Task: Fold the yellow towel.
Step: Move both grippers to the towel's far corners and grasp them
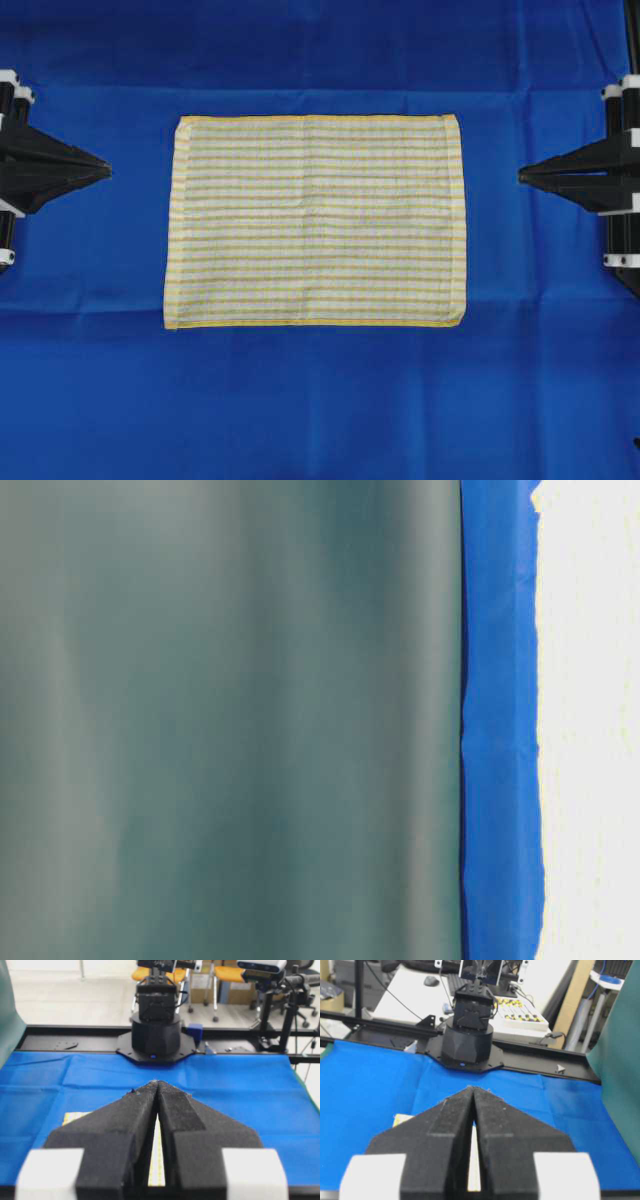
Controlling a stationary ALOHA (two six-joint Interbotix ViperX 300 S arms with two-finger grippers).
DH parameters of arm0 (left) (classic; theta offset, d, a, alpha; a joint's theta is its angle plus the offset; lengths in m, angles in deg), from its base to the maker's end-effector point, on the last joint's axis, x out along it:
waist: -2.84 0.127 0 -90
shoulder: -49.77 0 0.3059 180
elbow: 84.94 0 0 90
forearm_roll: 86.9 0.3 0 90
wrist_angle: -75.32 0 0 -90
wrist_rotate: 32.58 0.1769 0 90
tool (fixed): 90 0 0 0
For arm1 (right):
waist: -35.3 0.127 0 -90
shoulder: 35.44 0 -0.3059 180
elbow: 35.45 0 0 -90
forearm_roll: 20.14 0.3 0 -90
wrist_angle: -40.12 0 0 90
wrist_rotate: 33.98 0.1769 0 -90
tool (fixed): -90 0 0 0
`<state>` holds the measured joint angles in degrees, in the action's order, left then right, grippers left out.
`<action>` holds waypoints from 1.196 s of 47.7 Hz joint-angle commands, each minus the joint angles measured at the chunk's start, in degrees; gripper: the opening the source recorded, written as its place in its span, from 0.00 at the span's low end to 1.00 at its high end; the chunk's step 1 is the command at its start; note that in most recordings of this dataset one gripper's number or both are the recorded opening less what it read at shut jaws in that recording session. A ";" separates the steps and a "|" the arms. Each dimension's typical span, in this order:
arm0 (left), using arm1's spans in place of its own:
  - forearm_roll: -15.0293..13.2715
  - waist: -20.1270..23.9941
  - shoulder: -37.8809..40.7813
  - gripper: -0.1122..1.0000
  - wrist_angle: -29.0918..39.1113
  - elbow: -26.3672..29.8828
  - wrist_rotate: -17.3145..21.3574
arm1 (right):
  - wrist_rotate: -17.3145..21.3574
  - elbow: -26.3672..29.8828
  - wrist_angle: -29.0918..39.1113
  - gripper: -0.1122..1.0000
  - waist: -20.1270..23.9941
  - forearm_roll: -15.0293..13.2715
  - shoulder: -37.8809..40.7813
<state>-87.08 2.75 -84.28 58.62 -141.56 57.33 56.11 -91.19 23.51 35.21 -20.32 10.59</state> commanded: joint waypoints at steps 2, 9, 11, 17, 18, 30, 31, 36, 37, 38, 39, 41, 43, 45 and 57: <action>-2.37 0.00 0.35 0.10 1.67 2.02 0.53 | 0.18 1.05 0.53 0.10 -0.09 0.35 0.62; -2.37 1.41 1.67 0.10 3.78 1.93 0.79 | 0.18 3.52 6.42 0.10 -1.93 0.44 1.85; -2.37 2.20 2.11 0.10 3.87 1.85 0.88 | 0.26 4.22 7.82 0.10 -2.72 0.62 2.29; -2.37 5.10 4.83 0.10 4.13 1.67 0.88 | 0.26 5.27 10.99 0.10 -5.89 2.20 4.66; -2.37 5.98 5.71 0.10 4.22 1.58 0.79 | 0.26 5.27 11.25 0.10 -6.42 2.55 5.01; -2.37 13.10 13.01 0.11 4.13 1.41 0.62 | 0.26 4.92 14.15 0.11 -15.64 6.59 11.87; -2.37 13.71 13.71 0.12 4.13 1.41 0.62 | 0.26 4.92 14.33 0.11 -16.44 6.77 12.57; -2.46 16.26 17.40 0.25 3.60 0.97 0.44 | 0.26 4.83 14.85 0.18 -19.78 7.65 16.61; -2.46 16.61 18.11 0.30 3.60 0.97 0.35 | 0.26 4.92 14.85 0.23 -20.65 7.91 18.02; -2.55 16.96 18.81 0.35 3.43 0.97 0.35 | 0.26 4.83 14.85 0.27 -21.18 8.09 18.90; -2.55 17.31 19.60 0.39 3.34 0.97 0.18 | 0.26 4.83 14.77 0.32 -21.62 8.17 19.95; -2.55 18.02 21.18 0.49 2.99 0.97 0.09 | 0.26 4.92 14.77 0.43 -22.41 8.26 21.80; -2.72 18.81 23.29 0.62 2.37 0.97 0.00 | 0.26 4.92 14.59 0.55 -23.03 8.35 23.64; -2.72 19.42 25.14 0.72 1.85 0.97 0.00 | 0.26 4.92 14.24 0.65 -23.55 8.35 25.58; -2.72 21.97 37.27 0.79 -4.31 1.14 0.00 | 0.26 4.83 9.40 0.68 -27.51 8.35 37.62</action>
<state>-89.72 24.11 -49.66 56.51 -141.03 57.42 56.28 -87.41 34.67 9.02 -12.14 45.57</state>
